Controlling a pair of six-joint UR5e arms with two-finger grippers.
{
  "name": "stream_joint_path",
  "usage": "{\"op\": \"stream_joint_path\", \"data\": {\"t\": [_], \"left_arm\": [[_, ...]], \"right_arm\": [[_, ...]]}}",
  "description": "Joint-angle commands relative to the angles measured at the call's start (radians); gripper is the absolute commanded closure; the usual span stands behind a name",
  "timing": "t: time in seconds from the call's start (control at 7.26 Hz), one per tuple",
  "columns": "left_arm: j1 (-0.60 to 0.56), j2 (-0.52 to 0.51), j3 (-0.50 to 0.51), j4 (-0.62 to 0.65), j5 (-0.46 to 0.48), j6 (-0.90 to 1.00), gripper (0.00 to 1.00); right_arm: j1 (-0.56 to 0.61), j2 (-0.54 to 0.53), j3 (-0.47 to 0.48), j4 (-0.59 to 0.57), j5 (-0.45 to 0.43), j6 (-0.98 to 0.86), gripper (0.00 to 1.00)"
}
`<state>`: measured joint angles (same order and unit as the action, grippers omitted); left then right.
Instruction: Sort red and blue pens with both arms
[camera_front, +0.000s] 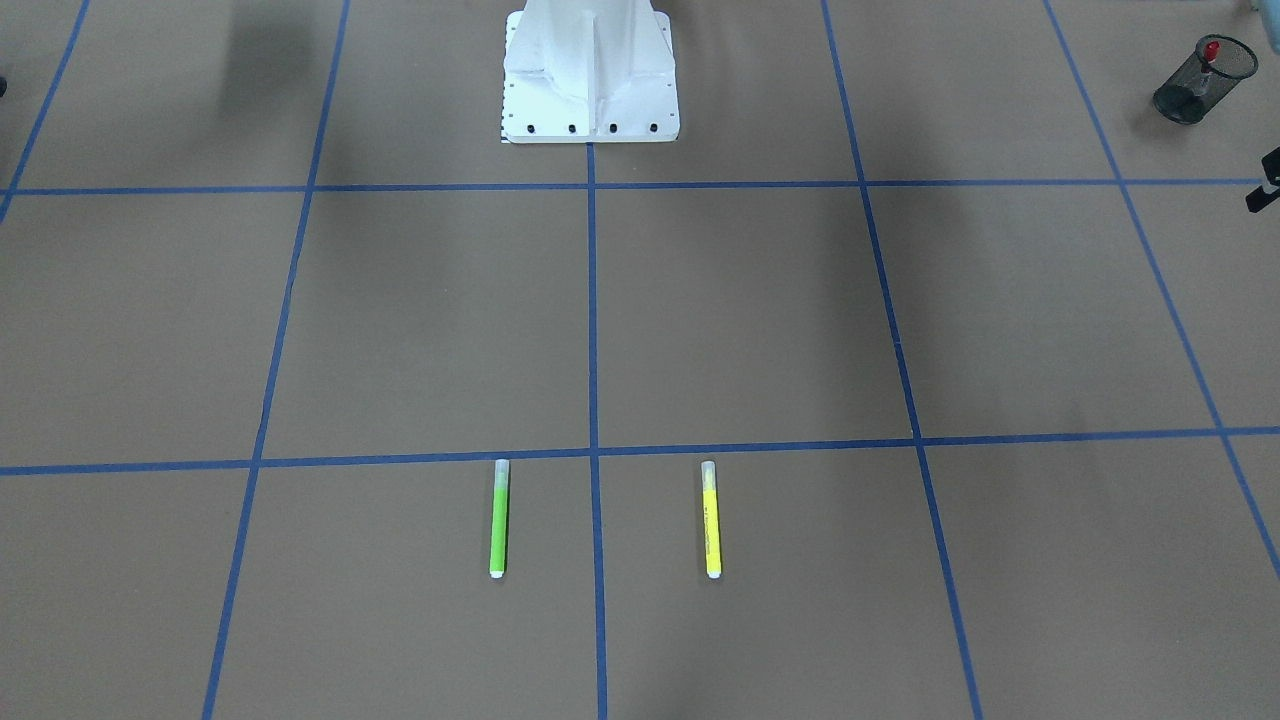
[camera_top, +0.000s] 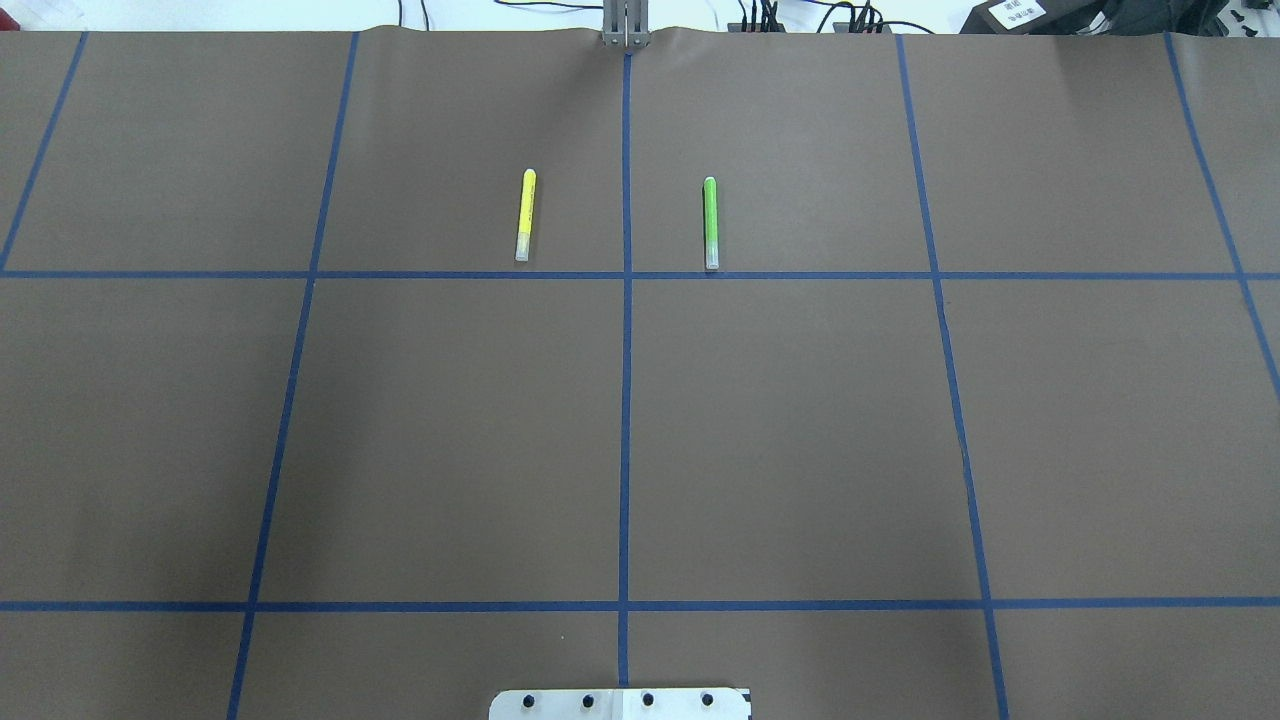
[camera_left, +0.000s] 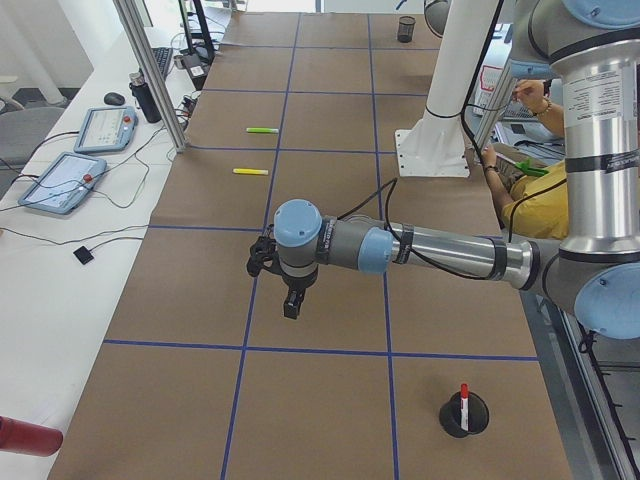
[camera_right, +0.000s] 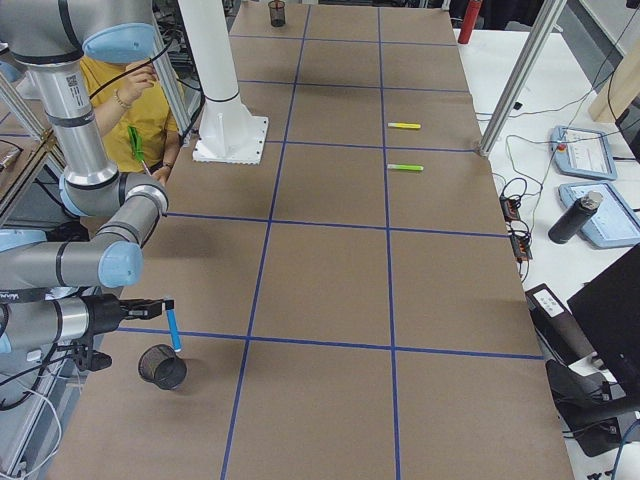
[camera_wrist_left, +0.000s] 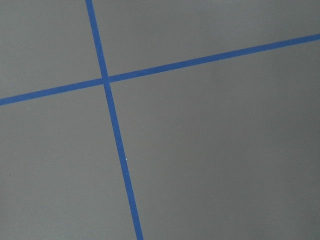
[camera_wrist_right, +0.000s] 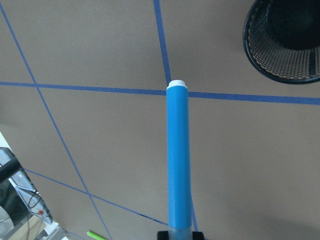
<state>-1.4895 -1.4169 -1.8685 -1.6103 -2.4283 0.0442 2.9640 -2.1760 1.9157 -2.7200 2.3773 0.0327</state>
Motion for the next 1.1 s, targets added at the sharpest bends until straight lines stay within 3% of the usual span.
{"op": "stream_joint_path", "data": {"t": [0.0,0.28,0.55,0.96], "left_arm": [[0.015,0.001,-0.011,0.001,0.0,-0.001,0.0],[0.026,0.0,-0.017,0.001,0.002,-0.003,0.0],[0.026,0.0,-0.017,0.001,0.002,-0.003,0.0],[0.026,0.0,-0.017,0.001,0.002,-0.003,0.0]], "right_arm": [[0.036,0.004,-0.055,0.002,-0.003,0.041,1.0],[0.044,0.002,-0.064,0.005,-0.018,0.036,1.0],[0.105,0.005,-0.066,0.006,-0.114,0.027,1.0],[0.145,0.065,-0.102,0.016,-0.191,0.024,1.0]]}}
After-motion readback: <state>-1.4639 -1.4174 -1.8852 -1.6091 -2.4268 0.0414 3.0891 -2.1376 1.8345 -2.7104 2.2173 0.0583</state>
